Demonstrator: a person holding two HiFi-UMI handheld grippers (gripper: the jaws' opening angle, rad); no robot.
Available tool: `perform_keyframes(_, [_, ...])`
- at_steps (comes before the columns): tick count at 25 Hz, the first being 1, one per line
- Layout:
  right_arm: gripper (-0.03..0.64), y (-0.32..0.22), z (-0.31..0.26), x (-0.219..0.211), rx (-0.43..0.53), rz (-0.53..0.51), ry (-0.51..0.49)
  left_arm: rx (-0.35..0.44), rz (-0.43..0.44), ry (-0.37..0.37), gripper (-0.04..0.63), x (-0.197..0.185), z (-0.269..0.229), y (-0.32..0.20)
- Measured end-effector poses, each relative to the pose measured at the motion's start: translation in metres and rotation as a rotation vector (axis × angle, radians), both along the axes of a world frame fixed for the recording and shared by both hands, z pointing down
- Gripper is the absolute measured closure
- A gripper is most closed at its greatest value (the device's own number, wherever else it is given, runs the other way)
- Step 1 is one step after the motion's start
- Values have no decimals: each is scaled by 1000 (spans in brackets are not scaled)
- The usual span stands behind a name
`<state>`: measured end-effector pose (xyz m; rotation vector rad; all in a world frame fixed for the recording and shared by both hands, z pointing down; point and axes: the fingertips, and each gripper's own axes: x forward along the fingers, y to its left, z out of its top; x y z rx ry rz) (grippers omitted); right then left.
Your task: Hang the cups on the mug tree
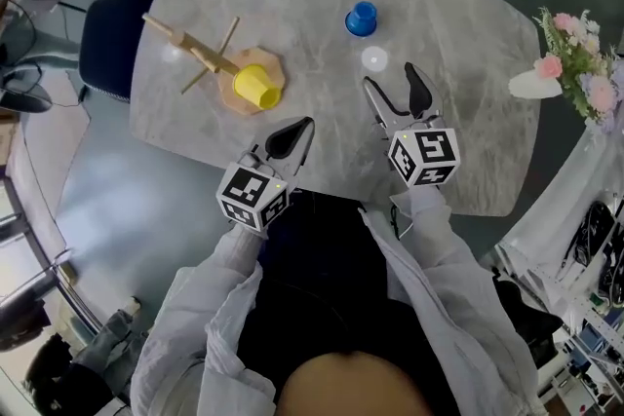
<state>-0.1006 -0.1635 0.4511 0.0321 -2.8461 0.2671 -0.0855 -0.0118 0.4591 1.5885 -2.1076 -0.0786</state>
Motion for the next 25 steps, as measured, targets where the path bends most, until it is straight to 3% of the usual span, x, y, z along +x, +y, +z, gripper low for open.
perform_keyframes(11, [273,-49,25,-79,25,-44,20,-29,-13,40,598,-7,36,-48])
perform_keyframes(21, [296,-57,91,-134,40,-65,98,-85,-43,81,598,-17,71,-39])
perform_keyframes(25, [327,-61,107,-149,65,-28,107,-85,-69,94,598,-18,79,-34])
